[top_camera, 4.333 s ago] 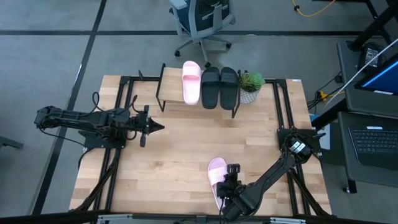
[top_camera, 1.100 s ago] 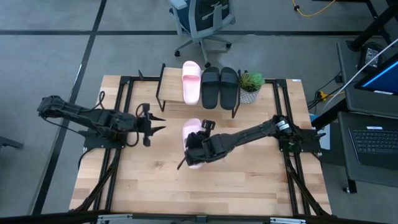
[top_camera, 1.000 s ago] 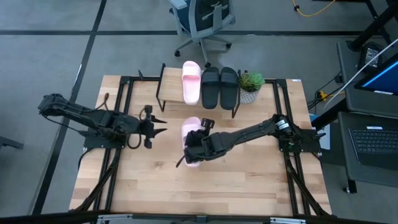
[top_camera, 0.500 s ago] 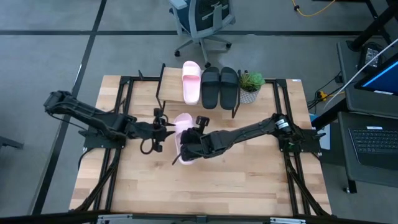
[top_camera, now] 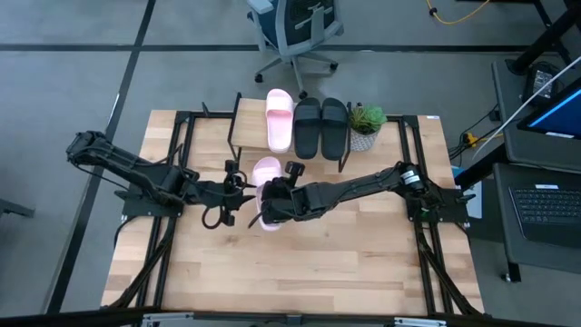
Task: Pick and place slides into the shelf
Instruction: Put the pink slides on the shelf
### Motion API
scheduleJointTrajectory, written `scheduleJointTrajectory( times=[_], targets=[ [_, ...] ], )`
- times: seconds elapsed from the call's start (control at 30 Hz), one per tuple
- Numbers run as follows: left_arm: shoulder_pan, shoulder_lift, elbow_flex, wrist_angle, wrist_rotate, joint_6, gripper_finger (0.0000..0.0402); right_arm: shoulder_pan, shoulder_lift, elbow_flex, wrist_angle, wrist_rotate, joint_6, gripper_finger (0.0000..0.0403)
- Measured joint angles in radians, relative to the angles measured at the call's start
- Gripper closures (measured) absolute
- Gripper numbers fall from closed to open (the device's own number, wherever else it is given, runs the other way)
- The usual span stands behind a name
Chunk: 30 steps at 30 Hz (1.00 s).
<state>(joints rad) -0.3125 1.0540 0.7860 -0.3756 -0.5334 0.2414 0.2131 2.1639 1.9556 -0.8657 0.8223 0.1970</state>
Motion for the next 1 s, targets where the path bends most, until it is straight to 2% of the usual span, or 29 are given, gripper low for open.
scheduleJointTrajectory(
  times=[0.27, 0.47, 0.67, 1.0],
  targets=[
    [0.007, 0.053, 0.000, 0.030, -0.018, 0.002, 0.0278, -0.001, 0.000, 0.000, 0.065, 0.000, -0.056, 0.0393],
    [0.022, 0.114, 0.000, 0.037, -0.108, 0.007, 0.0278, -0.002, 0.000, -0.001, 0.075, 0.000, -0.075, 0.0393],
    [0.024, 0.125, 0.000, 0.046, -0.192, 0.058, 0.0278, -0.002, 0.000, -0.001, 0.076, 0.001, -0.078, 0.0393],
    [0.032, 0.125, 0.000, 0.061, -0.195, 0.060, 0.0278, -0.001, 0.000, -0.001, 0.078, -0.003, -0.097, 0.0393]
  ],
)
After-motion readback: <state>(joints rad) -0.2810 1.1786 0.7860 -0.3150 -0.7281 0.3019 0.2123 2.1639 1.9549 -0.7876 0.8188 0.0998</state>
